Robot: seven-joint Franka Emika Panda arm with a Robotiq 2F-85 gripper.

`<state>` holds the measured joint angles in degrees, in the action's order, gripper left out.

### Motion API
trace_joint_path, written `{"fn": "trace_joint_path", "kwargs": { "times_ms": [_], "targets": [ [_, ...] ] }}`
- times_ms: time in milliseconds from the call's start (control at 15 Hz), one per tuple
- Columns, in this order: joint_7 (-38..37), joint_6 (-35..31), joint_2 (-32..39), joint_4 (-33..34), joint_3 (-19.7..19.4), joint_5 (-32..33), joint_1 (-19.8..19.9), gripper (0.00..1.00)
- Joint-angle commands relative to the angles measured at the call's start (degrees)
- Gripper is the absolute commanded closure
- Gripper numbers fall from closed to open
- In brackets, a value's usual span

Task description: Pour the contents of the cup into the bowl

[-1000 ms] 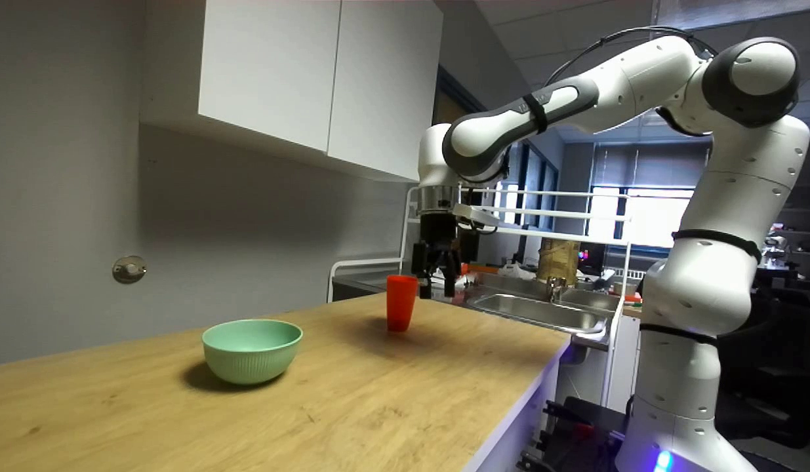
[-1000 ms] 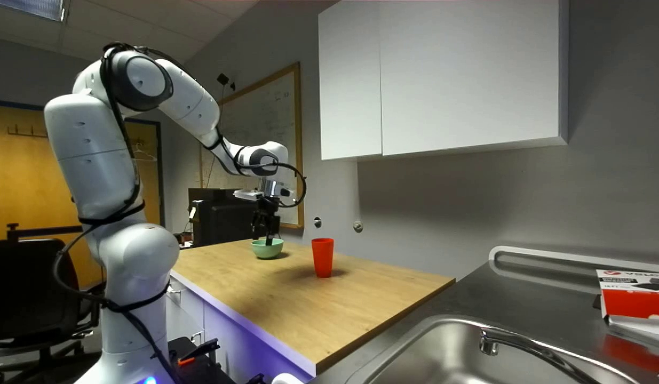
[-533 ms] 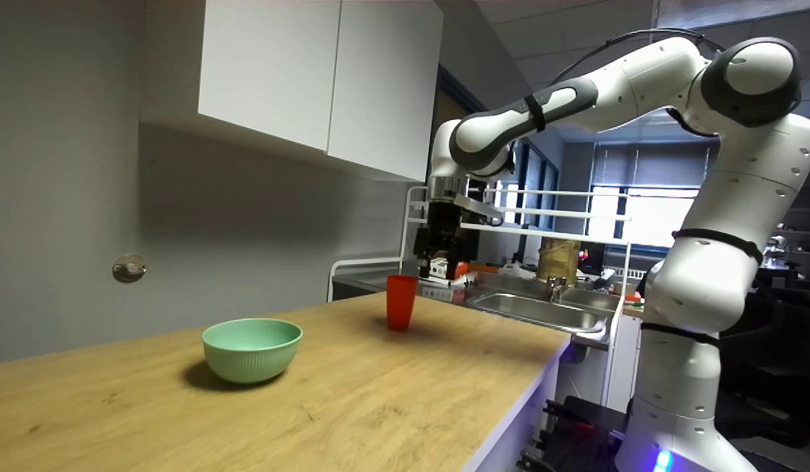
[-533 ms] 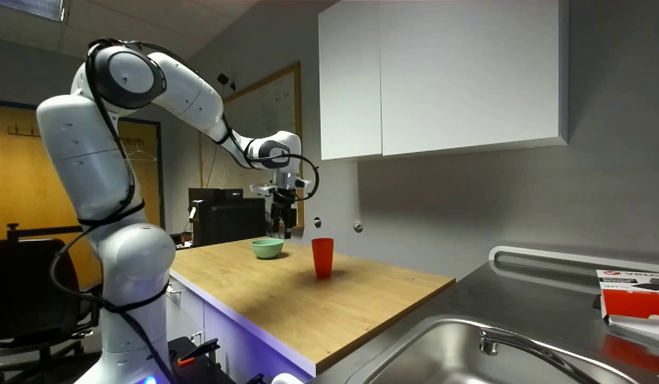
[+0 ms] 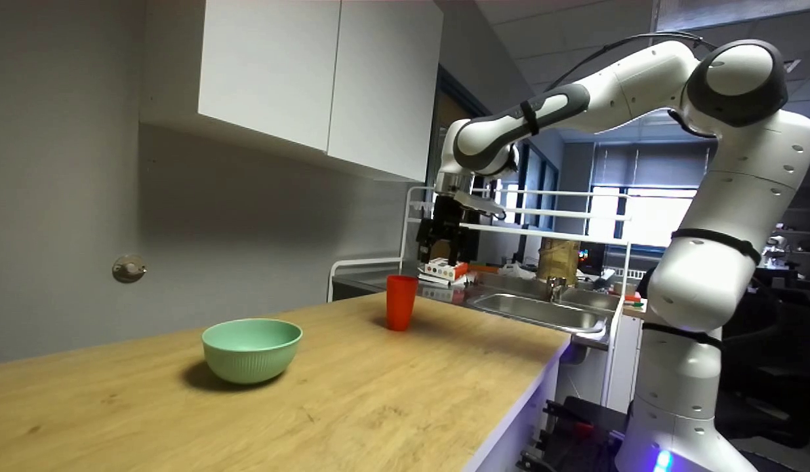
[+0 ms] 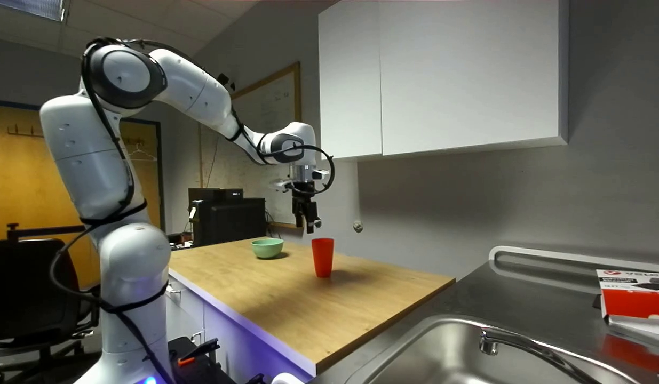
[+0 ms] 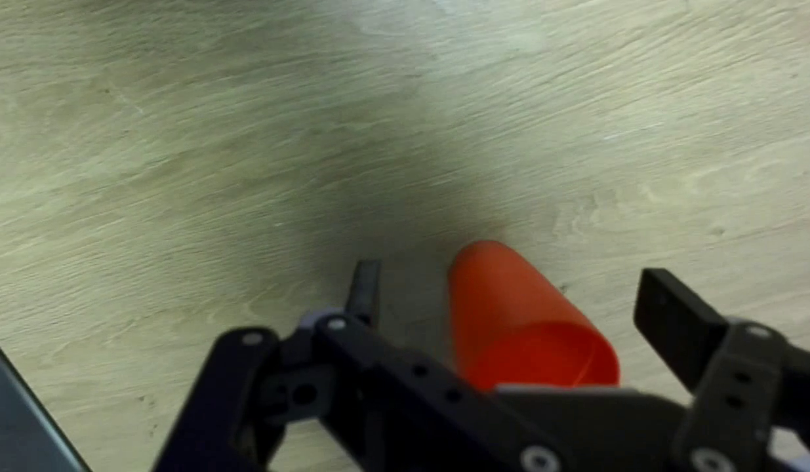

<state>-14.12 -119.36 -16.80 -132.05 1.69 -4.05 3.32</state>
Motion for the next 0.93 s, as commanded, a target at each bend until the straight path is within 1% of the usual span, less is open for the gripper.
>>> {"fn": "trace_joint_path", "kwargs": {
  "times_ms": [0,400,733,800,867],
  "targets": [
    [-1.8,-0.5,4.7,4.0,-0.8,1.4,0.8,0.0],
    [-1.9,-2.5,11.9,7.7,-2.0,0.7,0.6,0.0],
    [-2.7,-2.7,16.8,10.9,-2.5,0.7,0.3,0.0],
    [-3.1,-2.6,17.5,11.5,-2.5,0.9,0.3,0.25],
    [-3.2,-2.6,18.1,11.9,-2.6,0.9,0.2,0.25]
  ]
}}
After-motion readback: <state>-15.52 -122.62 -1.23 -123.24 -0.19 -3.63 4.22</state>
